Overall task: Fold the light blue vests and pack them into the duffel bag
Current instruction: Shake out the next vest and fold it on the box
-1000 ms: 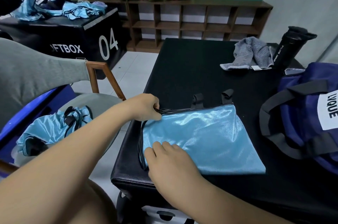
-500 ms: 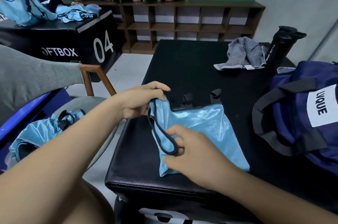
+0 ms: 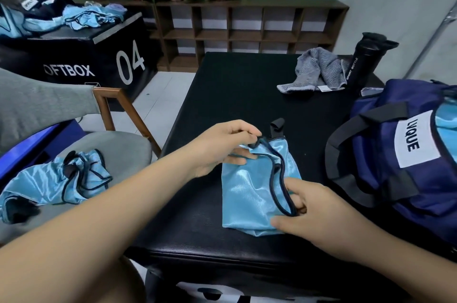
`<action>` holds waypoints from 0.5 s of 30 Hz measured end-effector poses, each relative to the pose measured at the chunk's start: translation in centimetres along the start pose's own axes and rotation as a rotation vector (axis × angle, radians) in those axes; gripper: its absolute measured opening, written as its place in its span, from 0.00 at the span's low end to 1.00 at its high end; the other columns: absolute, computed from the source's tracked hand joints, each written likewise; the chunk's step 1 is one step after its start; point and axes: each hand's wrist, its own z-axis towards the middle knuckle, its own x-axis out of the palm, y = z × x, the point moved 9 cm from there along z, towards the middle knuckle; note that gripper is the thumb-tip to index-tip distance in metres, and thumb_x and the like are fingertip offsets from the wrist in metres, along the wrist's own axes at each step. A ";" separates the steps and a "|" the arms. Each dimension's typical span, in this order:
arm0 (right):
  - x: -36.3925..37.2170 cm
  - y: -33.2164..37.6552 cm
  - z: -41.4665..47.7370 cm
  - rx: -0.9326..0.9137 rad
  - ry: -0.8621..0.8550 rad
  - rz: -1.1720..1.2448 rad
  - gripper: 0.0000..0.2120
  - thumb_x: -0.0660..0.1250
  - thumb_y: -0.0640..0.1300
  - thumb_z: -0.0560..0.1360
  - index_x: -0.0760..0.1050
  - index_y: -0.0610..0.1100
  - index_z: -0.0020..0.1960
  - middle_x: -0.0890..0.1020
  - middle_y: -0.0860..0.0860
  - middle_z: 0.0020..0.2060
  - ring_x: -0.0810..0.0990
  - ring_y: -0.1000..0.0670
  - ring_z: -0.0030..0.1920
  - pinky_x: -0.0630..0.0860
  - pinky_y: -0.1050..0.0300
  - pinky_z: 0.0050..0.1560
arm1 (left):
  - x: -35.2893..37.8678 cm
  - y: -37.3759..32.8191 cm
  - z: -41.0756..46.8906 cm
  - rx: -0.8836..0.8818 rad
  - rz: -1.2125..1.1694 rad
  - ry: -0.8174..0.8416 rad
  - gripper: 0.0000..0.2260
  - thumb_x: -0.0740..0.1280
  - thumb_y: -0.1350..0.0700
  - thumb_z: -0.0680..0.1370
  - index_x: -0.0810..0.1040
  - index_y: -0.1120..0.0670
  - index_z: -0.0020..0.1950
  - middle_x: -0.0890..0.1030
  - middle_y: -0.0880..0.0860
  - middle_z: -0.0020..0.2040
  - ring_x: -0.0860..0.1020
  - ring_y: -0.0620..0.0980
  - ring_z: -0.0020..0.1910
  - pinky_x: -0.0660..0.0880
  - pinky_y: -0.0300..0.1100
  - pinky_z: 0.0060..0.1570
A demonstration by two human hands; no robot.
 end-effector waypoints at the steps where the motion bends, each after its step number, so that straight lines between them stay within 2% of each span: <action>1: -0.2 -0.4 -0.1 0.010 0.017 -0.021 0.14 0.75 0.47 0.73 0.71 0.42 0.46 0.86 0.46 0.38 0.77 0.54 0.35 0.74 0.47 0.39 | 0.4 0.2 0.1 0.006 0.023 0.002 0.08 0.71 0.55 0.83 0.85 0.51 0.61 0.85 0.51 0.52 0.88 0.55 0.55 0.81 0.46 0.52; 2: -0.4 -1.0 -0.3 0.030 0.043 -0.042 0.13 0.75 0.45 0.75 0.71 0.41 0.47 0.87 0.49 0.38 0.81 0.55 0.35 0.75 0.50 0.40 | 0.8 0.3 0.2 0.011 0.043 0.011 0.08 0.71 0.55 0.83 0.84 0.50 0.61 0.85 0.51 0.53 0.87 0.53 0.55 0.81 0.46 0.53; 4: -0.6 -2.2 -0.7 0.078 0.091 -0.064 0.11 0.74 0.41 0.77 0.71 0.42 0.48 0.89 0.54 0.40 0.87 0.55 0.42 0.80 0.51 0.48 | 1.6 0.6 0.4 0.015 0.073 0.027 0.08 0.72 0.54 0.82 0.84 0.49 0.62 0.85 0.52 0.53 0.87 0.51 0.56 0.81 0.44 0.52; 6: -1.2 -3.1 -1.0 0.113 0.115 -0.094 0.10 0.72 0.40 0.79 0.70 0.44 0.48 0.89 0.55 0.41 0.89 0.53 0.43 0.79 0.52 0.49 | 2.2 0.9 0.5 0.027 0.125 0.032 0.11 0.73 0.53 0.82 0.82 0.47 0.64 0.84 0.51 0.51 0.87 0.50 0.56 0.81 0.42 0.51; 8: -1.9 -3.8 -1.3 0.133 0.117 -0.161 0.08 0.71 0.42 0.79 0.72 0.47 0.53 0.89 0.56 0.40 0.88 0.54 0.40 0.79 0.58 0.43 | 2.8 1.0 0.5 0.066 0.233 0.045 0.19 0.74 0.54 0.81 0.77 0.44 0.71 0.85 0.47 0.51 0.86 0.51 0.57 0.81 0.42 0.52; 10: -3.4 -4.6 -1.6 0.134 0.030 -0.297 0.10 0.70 0.46 0.79 0.72 0.53 0.56 0.87 0.60 0.36 0.85 0.56 0.35 0.80 0.59 0.42 | 3.2 0.9 0.3 0.123 0.386 0.053 0.32 0.76 0.51 0.79 0.66 0.39 0.79 0.85 0.42 0.56 0.84 0.48 0.56 0.81 0.45 0.59; 12: -5.7 -3.9 -1.7 0.012 -0.210 -0.577 0.12 0.70 0.48 0.76 0.70 0.56 0.55 0.84 0.61 0.35 0.81 0.55 0.37 0.79 0.53 0.43 | 3.5 0.5 -0.4 0.175 0.505 0.052 0.40 0.78 0.49 0.77 0.58 0.35 0.81 0.82 0.42 0.60 0.84 0.42 0.54 0.80 0.42 0.60; 13: -6.3 -3.0 -1.9 -0.092 -0.333 -0.671 0.13 0.70 0.47 0.75 0.69 0.57 0.54 0.81 0.60 0.36 0.79 0.55 0.38 0.78 0.52 0.43 | 3.7 0.1 -1.0 0.209 0.561 0.057 0.40 0.79 0.49 0.76 0.58 0.35 0.81 0.81 0.42 0.62 0.84 0.41 0.55 0.79 0.39 0.59; 15: -5.5 -1.2 -2.4 -0.331 -0.394 -0.691 0.10 0.70 0.47 0.76 0.71 0.56 0.53 0.77 0.60 0.41 0.75 0.55 0.43 0.74 0.54 0.45 | 4.0 -0.6 -2.3 0.302 0.727 0.064 0.32 0.78 0.49 0.76 0.66 0.38 0.74 0.79 0.42 0.61 0.80 0.41 0.58 0.74 0.33 0.55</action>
